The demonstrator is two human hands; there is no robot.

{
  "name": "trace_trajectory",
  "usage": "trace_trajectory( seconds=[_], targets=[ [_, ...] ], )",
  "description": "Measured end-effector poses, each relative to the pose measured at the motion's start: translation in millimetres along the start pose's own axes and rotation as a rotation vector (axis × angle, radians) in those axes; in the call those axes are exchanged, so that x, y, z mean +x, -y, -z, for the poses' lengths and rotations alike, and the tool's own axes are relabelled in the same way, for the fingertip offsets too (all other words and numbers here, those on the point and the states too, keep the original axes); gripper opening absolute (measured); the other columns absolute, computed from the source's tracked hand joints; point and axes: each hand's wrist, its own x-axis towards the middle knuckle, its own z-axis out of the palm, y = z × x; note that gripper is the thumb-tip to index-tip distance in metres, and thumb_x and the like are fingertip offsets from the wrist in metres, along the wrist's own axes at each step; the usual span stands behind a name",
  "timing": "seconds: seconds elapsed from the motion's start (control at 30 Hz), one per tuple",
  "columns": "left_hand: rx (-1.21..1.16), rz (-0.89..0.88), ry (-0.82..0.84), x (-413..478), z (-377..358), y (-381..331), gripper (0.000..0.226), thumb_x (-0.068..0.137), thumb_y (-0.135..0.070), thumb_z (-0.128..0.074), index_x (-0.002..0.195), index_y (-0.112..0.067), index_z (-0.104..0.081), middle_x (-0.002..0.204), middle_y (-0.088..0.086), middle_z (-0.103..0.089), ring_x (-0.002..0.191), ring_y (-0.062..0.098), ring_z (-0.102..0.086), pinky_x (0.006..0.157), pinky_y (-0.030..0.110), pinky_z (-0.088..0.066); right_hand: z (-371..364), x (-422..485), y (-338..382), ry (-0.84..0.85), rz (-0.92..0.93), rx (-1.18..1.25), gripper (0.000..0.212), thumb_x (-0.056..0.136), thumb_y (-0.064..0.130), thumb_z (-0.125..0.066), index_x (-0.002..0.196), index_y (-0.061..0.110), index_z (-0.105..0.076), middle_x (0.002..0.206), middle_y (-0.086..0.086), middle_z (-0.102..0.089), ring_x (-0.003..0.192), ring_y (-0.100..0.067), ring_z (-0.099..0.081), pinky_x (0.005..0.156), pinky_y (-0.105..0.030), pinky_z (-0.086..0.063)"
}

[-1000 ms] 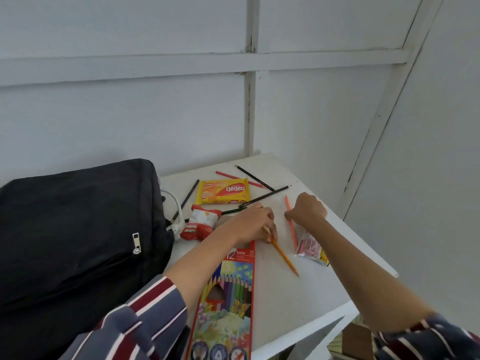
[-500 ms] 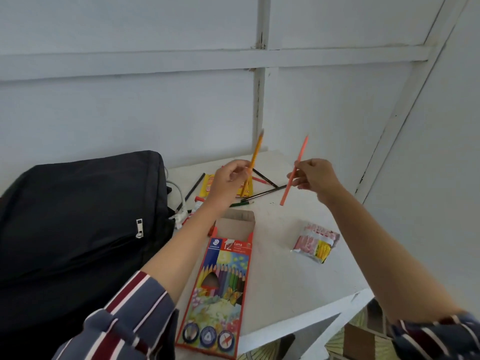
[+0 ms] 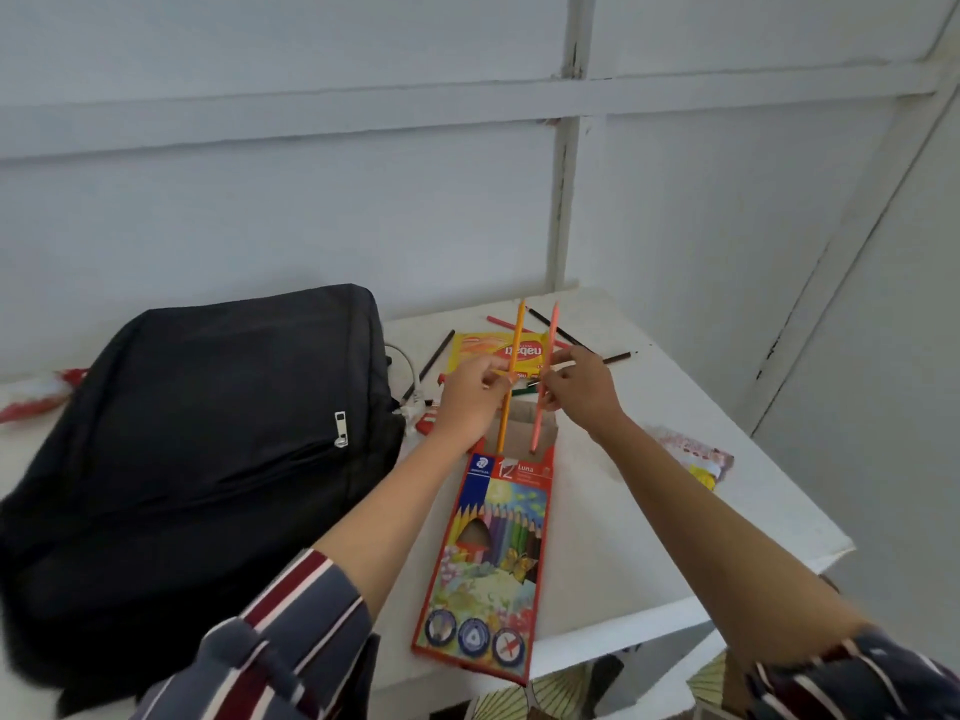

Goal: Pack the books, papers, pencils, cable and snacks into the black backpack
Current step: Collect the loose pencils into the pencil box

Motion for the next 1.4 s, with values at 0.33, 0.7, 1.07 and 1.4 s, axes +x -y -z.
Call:
trace_trajectory(
  seconds=[0.33, 0.7, 1.07, 1.4],
  targets=[
    [0.077, -0.028, 0.081, -3.7, -10.7, 4.5, 0.022, 0.093, -0.015, -0.055, 0.109, -0.003, -0.064, 0.108, 0.011, -0.066, 0.096, 0.023, -0.062, 0.08, 0.034, -0.051, -12.6, -18.2, -19.1, 0.101, 0.078, -0.376, 0.051, 0.086, 0.011, -0.063, 0.134, 0.013, -0.044, 0.08, 0.0, -0.057, 0.075, -0.012, -0.055, 0.056, -0.012, -0.041],
    [0.068, -0.013, 0.107, -2.0, -9.9, 6.2, 0.018, 0.092, -0.014, -0.055, 0.096, 0.0, -0.067, 0.082, 0.01, -0.064, 0.074, 0.024, -0.062, 0.076, 0.045, -0.055, 2.2, -39.1, -28.1, 0.298, 0.145, -0.863, 0.069, 0.083, 0.058, -0.056, 0.143, 0.036, -0.031, 0.154, -0.001, -0.021, 0.139, -0.025, -0.019, 0.11, -0.044, -0.021],
    [0.026, 0.033, 0.113, 1.7, -12.1, 11.8, 0.016, 0.091, -0.015, -0.057, 0.093, -0.003, -0.067, 0.067, 0.0, -0.056, 0.072, 0.02, -0.056, 0.077, 0.046, -0.055, 2.5, -51.9, -38.2, 0.209, 0.241, -0.85, 0.079, 0.074, 0.065, -0.059, 0.142, 0.034, -0.032, 0.151, 0.008, -0.029, 0.137, -0.015, -0.023, 0.11, -0.038, -0.012],
    [-0.039, 0.071, 0.022, 11.8, -9.5, 1.7, 0.023, 0.092, -0.018, -0.056, 0.11, -0.004, -0.061, 0.102, 0.012, -0.065, 0.096, 0.029, -0.063, 0.084, 0.048, -0.053, 2.3, -55.3, -38.8, 0.168, 0.243, -0.939, 0.081, 0.075, 0.069, -0.055, 0.14, 0.027, -0.035, 0.15, 0.006, -0.029, 0.138, -0.015, -0.021, 0.111, -0.046, -0.006]
  ],
)
